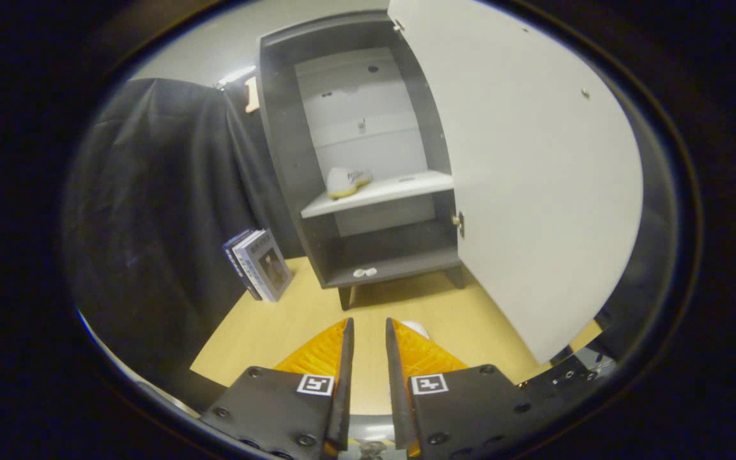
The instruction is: Open the shoe cabinet door, grab the shoes and put them into the shoe cabinet, then close the shoe cabinet door.
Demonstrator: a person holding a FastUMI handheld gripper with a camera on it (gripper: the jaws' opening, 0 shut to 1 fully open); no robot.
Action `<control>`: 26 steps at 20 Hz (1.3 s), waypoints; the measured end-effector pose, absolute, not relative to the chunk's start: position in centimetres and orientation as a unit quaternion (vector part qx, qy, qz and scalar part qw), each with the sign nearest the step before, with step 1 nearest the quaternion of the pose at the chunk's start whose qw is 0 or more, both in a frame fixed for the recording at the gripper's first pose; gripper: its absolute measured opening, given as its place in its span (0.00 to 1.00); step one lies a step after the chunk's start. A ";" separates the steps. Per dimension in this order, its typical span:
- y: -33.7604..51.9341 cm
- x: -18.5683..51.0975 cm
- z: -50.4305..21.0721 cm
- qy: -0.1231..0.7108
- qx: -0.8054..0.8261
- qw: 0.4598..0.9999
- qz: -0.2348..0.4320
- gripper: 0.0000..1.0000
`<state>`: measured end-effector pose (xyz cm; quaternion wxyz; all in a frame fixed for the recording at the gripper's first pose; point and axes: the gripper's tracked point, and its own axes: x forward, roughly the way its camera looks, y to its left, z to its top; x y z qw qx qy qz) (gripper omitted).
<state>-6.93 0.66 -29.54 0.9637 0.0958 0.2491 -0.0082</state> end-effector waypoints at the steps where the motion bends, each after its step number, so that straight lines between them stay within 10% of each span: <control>1: 0.6 -6.8 -32.1 0.270 0.095 0.958 -0.015 0.30; 12: 0.1 -3.9 -49.9 0.396 0.090 0.913 -0.040 0.42; 26: -0.2 -1.0 -52.7 0.401 0.040 0.914 -0.052 0.31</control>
